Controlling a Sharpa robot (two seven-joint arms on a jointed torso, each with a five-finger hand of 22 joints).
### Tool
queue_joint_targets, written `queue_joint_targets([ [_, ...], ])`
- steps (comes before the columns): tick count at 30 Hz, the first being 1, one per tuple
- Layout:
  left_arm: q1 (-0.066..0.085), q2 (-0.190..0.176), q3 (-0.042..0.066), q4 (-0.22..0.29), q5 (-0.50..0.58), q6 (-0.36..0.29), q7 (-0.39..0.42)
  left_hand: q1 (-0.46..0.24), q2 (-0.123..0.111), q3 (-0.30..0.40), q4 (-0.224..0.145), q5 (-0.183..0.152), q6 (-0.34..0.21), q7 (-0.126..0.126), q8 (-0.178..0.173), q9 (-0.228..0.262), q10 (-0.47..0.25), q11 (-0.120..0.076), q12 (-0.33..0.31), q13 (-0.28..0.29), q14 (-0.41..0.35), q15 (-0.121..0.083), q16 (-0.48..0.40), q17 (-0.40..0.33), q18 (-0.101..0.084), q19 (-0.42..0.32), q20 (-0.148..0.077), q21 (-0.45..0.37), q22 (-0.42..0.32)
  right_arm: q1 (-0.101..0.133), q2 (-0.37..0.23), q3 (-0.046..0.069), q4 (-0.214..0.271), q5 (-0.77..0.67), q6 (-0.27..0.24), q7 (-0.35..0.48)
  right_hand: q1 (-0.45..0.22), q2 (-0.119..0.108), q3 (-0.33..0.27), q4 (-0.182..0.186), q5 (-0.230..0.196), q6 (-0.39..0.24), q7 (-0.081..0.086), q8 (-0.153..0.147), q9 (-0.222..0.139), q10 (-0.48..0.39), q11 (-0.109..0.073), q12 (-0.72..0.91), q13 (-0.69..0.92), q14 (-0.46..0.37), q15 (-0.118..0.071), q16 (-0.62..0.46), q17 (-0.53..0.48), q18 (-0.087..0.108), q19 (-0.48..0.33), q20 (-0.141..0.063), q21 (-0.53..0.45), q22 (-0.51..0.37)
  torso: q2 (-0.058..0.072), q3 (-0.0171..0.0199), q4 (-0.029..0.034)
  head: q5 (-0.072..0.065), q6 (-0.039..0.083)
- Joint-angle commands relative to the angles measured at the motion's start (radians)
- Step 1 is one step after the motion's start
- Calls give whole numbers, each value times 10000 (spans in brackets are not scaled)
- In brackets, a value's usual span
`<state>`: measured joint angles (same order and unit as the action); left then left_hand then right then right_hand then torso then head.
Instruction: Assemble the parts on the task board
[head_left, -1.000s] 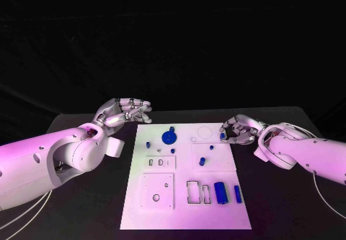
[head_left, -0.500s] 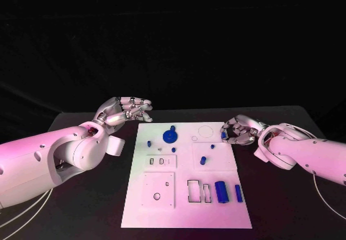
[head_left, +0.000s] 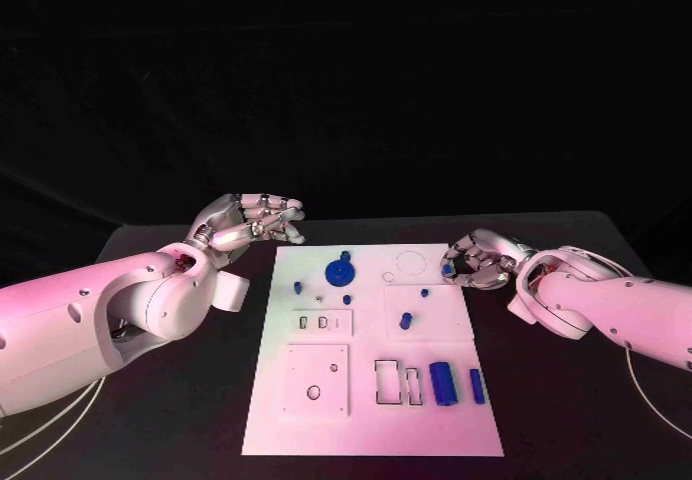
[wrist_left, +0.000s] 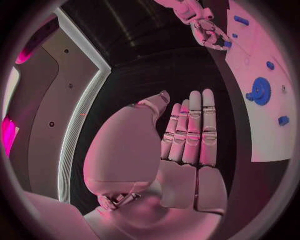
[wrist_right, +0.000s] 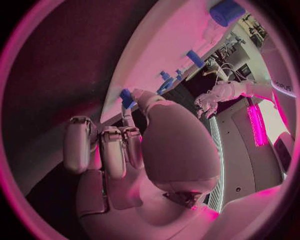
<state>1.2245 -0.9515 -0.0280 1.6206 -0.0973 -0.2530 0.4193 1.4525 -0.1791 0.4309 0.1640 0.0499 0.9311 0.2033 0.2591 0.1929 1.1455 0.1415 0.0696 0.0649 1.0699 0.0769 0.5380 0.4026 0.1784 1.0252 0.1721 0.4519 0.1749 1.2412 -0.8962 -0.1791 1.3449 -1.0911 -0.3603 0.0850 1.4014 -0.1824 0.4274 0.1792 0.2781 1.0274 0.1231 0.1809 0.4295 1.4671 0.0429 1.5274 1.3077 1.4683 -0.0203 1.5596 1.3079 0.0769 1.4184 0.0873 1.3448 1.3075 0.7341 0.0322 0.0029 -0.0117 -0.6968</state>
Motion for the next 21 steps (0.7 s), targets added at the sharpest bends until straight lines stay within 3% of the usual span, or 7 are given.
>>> queue_joint_targets([
  [1, 7, 13, 6, 21, 16, 178, 45, -87, 2, 59, 23, 6, -20, 28, -55, -3, -29, 1, -50, 14, -52, -2, 47, 9, 11, -75, -22, 24, -5, -8, 4, 0, -1, 19, -121, 15, 31, 201, 172, -60, 50, 153, -76, 138, 138, 743, -68, 34, 2202, 966, -95, 42, 2348, -109, 13, -66, 63, 418, 3, 4, 4, -5, -10],
  [10, 7, 20, 6, 10, 16, 206, 21, -87, 2, 59, 23, 6, -20, 28, -55, -3, -29, 1, -50, 14, -52, -2, 47, 9, 11, -75, -22, 24, -5, -2, -51, 4, 180, -7, -547, 0, 14, 199, 362, -184, 43, 183, -110, 193, 194, 752, -106, 42, 2213, 971, -134, 47, 2370, -119, 33, -112, 84, 453, -1, 5, -3, 11, -19],
  [14, 6, 30, 6, -10, 16, 220, 10, -87, 2, 61, 21, 6, -20, 28, -56, -3, -30, 2, -50, 14, -56, -2, 49, 12, 12, -77, -21, 26, -5, 83, -195, 18, 548, -61, -723, -164, 13, 184, 414, -235, 40, 183, -115, 206, 210, 755, -114, 45, 2217, 980, -140, 58, 2412, -134, 70, -122, 134, 507, -18, -7, -12, 34, -12],
  [21, 5, 84, 5, -67, 15, 243, -4, -88, 2, 63, 19, 6, -20, 28, -57, -2, -31, 2, -50, 14, -59, -1, 51, 15, 13, -79, -20, 27, -6, 445, -343, 35, 1575, -242, -981, -803, -30, 216, 484, -252, 39, 173, -113, 216, 228, 736, -116, 18, 2189, 982, -142, 60, 2422, -136, 73, -130, 135, 514, -32, -16, -19, 21, 33],
])
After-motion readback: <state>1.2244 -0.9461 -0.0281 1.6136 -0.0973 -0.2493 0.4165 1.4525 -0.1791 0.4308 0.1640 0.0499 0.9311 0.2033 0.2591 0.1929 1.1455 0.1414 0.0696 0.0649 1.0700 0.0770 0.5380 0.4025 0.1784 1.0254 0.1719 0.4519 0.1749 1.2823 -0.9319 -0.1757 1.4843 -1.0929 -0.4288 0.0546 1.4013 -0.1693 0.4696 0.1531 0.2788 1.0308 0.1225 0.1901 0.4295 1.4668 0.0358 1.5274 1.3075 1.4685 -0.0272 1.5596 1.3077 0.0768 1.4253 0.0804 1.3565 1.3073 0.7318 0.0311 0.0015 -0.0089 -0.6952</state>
